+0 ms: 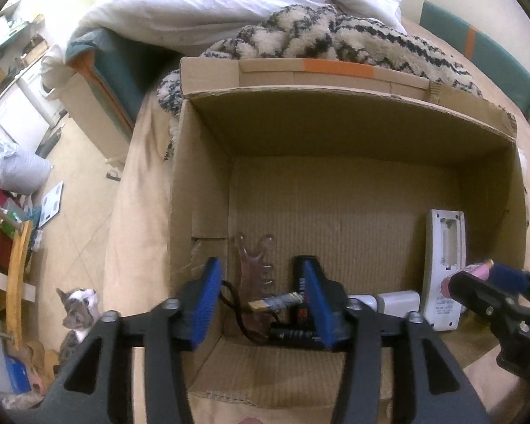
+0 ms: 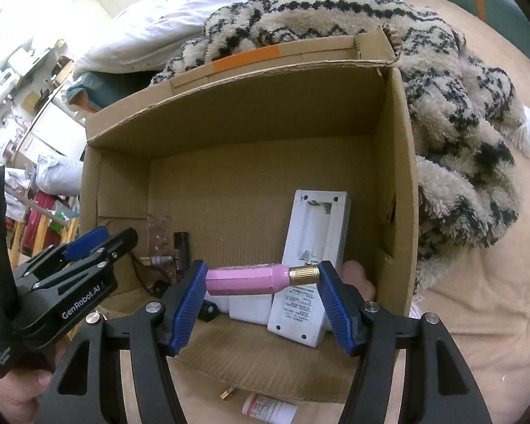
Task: Organize rigid objects
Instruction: 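Lower battery and pink bottle into the box and open both tools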
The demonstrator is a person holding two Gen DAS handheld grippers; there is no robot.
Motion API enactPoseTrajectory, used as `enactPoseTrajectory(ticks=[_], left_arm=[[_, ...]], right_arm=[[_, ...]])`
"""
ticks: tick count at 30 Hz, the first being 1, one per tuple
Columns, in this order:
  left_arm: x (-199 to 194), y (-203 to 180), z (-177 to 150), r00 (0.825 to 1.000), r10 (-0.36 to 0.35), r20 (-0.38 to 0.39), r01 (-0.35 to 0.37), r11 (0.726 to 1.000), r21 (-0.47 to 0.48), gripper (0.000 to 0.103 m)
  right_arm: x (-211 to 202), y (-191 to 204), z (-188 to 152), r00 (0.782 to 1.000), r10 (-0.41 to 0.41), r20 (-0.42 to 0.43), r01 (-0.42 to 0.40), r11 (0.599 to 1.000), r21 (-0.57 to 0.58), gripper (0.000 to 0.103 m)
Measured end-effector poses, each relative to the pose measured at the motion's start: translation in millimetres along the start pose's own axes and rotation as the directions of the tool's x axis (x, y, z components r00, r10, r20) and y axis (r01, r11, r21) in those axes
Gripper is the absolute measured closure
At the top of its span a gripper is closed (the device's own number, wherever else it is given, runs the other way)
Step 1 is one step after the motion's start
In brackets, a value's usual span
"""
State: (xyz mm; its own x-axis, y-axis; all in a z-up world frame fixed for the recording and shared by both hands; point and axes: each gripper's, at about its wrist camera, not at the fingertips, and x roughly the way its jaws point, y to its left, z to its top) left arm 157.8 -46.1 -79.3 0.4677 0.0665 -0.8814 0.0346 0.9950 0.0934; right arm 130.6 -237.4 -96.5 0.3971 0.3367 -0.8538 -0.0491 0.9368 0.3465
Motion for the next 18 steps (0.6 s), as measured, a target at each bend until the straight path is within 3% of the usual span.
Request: enactPoseTrajectory(ticks=[3, 5, 14, 16, 18], left_arm=[[-1, -1, 0, 1.0, -0.001, 0.004, 0.001, 1.0, 0.003, 0.039], [-3, -3, -1, 1.0, 0.006, 0.012, -0.006, 1.0, 0.012, 0.029], [-6, -6, -1, 1.0, -0.008, 0.014, 0.008, 1.0, 0.022, 0.019], [-7, -7, -1, 1.0, -0.005, 0.02, 0.005, 1.0, 0.026, 0.018], [-7, -8, -1, 1.0, -0.003, 0.023, 0.002, 1.0, 0.029, 0.018]], right_arm=[[0, 0, 0, 1.0, -0.001, 0.001, 0.001, 1.0, 0.002, 0.036], [0, 0, 0, 1.0, -0.001, 0.001, 0.001, 1.0, 0.004, 0.036], [-7, -1, 4, 0.999, 0.005, 0.033, -0.006, 1.0, 0.019, 0.035], [-10, -1, 4, 0.999, 0.005, 0.054, -0.006, 1.0, 0.022, 0.02], [-14, -1, 5, 0.998, 0.004, 0.069, -0.006, 1.0, 0.022, 0.013]])
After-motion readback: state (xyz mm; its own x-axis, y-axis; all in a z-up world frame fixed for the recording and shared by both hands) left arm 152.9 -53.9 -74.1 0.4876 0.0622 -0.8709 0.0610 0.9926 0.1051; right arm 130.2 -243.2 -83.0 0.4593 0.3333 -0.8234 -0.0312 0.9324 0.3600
